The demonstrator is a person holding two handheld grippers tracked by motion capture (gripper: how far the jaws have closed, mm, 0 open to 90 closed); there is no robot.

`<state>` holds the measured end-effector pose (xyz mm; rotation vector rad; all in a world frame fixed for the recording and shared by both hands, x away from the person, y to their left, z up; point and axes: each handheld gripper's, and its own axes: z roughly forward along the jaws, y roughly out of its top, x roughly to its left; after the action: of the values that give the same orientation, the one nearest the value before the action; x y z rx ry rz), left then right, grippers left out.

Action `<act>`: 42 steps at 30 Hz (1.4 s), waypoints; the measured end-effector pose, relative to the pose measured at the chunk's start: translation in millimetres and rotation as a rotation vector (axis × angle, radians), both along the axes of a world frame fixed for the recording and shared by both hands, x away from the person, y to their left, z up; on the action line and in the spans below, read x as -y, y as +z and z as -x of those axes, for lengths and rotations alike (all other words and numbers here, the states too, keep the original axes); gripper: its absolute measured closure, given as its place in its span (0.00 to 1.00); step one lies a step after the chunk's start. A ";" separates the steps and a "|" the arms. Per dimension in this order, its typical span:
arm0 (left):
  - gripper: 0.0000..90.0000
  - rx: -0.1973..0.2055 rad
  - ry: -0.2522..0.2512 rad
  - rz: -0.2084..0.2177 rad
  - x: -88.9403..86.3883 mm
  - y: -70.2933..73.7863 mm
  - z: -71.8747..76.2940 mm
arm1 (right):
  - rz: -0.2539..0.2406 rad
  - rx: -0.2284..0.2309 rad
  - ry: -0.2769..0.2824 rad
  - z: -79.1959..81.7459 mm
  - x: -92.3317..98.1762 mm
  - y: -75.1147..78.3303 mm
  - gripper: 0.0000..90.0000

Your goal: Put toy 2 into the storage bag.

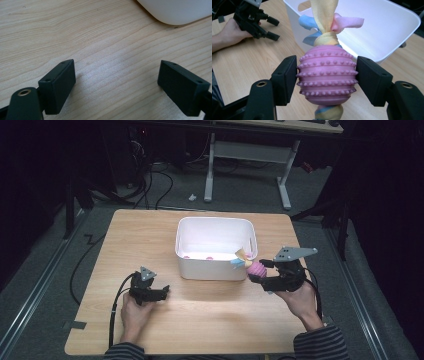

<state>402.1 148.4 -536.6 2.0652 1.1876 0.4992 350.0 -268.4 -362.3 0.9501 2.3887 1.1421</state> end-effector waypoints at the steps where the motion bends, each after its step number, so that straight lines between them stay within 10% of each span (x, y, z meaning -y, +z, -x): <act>1: 0.16 0.000 0.000 0.000 0.0 0.0 0.0 | 0.001 0.002 0.000 -2.5 -0.7 2.9 0.39; 16: 0.16 0.000 0.000 0.000 0.0 0.0 0.0 | 0.030 -0.005 0.034 -48.6 -25.4 26.6 0.39; 42: 0.17 0.000 0.001 0.001 -0.1 0.0 0.0 | 0.115 -0.027 0.051 -100.2 -65.1 16.7 0.39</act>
<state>402.1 148.4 -536.7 2.0644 1.1884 0.4990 450.2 -203.3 -345.6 0.8766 2.4839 1.0026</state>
